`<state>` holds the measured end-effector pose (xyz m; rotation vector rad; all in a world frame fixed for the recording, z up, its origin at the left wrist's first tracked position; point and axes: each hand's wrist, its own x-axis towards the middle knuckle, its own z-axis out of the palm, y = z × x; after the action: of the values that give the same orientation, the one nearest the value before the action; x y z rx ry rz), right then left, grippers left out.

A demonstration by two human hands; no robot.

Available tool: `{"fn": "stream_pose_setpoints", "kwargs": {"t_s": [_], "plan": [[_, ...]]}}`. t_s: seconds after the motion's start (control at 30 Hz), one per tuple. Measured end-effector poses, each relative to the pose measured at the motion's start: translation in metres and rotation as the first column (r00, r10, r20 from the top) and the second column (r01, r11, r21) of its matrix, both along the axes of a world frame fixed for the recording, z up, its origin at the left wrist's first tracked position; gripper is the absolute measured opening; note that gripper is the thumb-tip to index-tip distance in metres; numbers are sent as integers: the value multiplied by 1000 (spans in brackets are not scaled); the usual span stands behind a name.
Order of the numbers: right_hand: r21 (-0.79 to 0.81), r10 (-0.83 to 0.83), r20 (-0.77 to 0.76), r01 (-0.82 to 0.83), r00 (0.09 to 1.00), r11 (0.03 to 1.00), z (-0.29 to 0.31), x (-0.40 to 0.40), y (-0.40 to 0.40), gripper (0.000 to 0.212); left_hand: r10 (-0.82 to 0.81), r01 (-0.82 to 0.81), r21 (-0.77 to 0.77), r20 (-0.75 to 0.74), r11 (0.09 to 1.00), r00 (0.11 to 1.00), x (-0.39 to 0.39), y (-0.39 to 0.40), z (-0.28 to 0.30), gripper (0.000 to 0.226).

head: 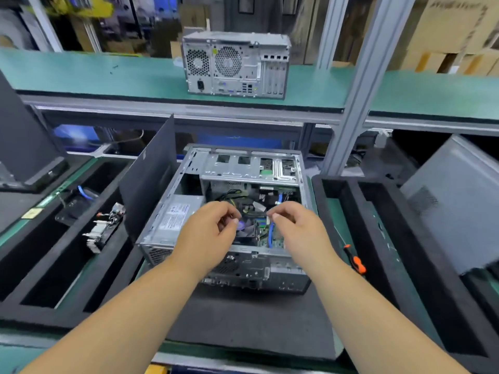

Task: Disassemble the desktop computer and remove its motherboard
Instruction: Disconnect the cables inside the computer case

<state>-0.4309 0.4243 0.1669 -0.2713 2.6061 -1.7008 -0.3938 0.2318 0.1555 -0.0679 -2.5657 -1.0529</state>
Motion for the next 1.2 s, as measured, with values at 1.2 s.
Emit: {"fn": "stream_pose_setpoints", "kwargs": {"t_s": [1.2], "plan": [[659,-218,-346,401,913,636,-45,-121,-21,16,-285,-127,627,513,769,810,-181,54,-53,10]]}}
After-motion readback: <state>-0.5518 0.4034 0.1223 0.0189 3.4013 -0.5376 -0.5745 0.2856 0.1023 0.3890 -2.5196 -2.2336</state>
